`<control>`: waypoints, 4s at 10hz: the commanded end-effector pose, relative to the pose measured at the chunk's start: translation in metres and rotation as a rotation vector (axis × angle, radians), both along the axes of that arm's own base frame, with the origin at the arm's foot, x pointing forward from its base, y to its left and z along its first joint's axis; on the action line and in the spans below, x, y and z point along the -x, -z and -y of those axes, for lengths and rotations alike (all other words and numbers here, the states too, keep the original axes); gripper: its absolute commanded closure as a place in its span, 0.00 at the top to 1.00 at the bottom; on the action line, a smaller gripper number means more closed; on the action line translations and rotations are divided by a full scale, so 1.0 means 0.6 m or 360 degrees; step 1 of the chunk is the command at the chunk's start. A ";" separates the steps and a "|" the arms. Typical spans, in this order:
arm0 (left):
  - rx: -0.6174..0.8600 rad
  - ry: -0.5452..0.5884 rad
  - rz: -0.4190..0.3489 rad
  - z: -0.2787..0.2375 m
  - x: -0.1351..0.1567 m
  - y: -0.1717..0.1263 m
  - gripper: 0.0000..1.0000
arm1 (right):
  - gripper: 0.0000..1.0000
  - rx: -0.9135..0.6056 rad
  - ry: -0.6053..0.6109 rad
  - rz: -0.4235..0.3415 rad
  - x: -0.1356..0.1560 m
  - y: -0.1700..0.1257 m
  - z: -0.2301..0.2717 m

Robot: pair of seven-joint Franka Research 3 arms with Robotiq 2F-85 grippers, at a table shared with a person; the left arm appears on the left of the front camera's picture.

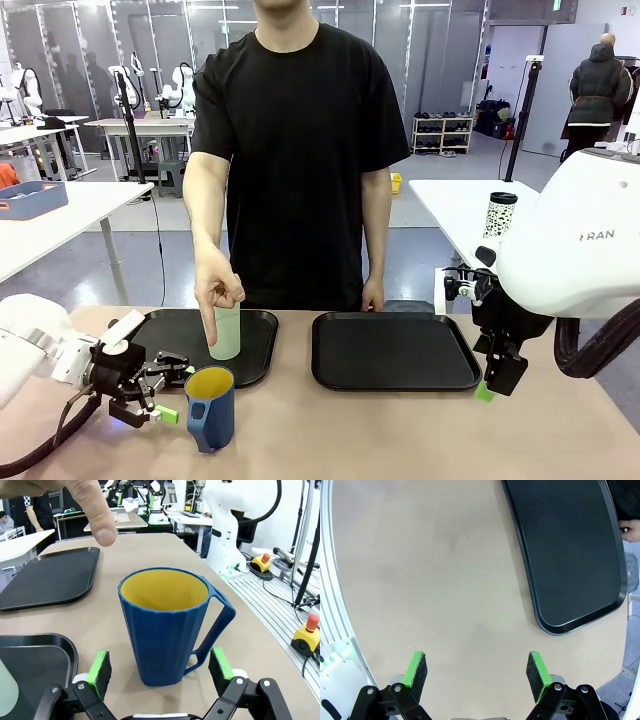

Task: Sort and store the cups by type.
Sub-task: Pick up the Handle plastic cup and place it into the empty Flat Tray.

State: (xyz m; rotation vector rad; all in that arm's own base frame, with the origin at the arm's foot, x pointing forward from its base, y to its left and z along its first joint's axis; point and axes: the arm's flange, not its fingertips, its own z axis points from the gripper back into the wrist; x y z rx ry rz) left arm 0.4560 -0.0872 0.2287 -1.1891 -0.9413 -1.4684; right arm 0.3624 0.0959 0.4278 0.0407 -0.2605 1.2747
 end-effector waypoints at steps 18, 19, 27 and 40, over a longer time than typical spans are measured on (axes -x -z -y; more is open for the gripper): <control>0.0195 0.0199 0.0020 0.114 0.003 0.052 1.00 | 1.00 0.0016 0.0038 0.0016 0.006 0.010 -0.003; 0.0185 0.0205 0.0012 0.113 0.003 0.053 1.00 | 1.00 0.0016 0.0038 0.0016 0.006 0.010 -0.003; 0.0137 0.0192 0.0022 0.103 0.009 0.041 0.21 | 1.00 0.0016 0.0038 0.0016 0.006 0.010 -0.003; 0.0179 0.0038 0.0036 0.019 -0.027 -0.035 0.21 | 1.00 0.0016 0.0038 0.0016 0.006 0.010 -0.003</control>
